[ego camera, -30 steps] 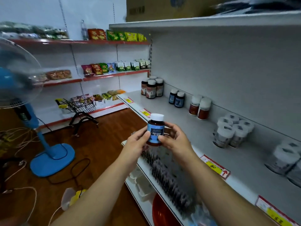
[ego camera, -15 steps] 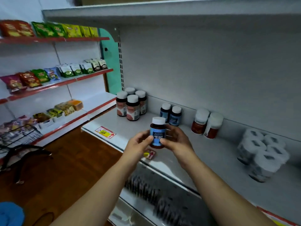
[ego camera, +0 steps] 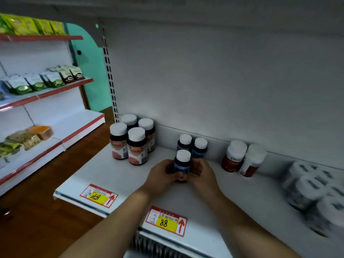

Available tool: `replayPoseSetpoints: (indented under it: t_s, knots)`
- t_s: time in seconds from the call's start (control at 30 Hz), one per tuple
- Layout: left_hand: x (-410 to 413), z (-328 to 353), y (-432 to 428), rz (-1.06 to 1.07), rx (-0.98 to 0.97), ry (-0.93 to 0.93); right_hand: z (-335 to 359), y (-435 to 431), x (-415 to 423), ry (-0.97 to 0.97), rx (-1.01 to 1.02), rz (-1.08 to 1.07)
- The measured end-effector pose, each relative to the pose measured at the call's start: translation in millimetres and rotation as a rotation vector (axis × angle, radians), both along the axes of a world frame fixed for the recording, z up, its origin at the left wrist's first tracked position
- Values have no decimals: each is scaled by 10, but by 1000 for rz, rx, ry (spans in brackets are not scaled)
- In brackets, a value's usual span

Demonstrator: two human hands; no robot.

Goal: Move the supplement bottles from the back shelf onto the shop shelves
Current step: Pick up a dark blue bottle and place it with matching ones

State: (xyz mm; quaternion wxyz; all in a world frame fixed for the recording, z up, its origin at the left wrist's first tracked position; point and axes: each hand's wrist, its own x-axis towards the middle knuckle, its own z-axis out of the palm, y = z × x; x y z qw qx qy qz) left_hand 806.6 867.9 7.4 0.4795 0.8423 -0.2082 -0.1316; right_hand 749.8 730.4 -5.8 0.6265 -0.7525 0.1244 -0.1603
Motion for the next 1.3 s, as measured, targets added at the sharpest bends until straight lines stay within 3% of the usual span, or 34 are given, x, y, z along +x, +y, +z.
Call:
replayPoseSetpoints:
  t_s: [0.13,0.37,0.9,1.1,1.3]
  knots:
    - [179,-4,-35,-83,-7,-33,-45,15,96,64,-123,-117]
    - [370,-25,-139,-79,7,-72,-92,55,186,109,-144,-291]
    - [408,-90,-265,-53,-49,-29,-25,25,153,190,-189,-398]
    - [344,-132,-239,33,-61,-95,67,80,-42,157,-208,-432]
    - [55,22,36,119,-231,-81,286,170,-390,70,-139,-561]
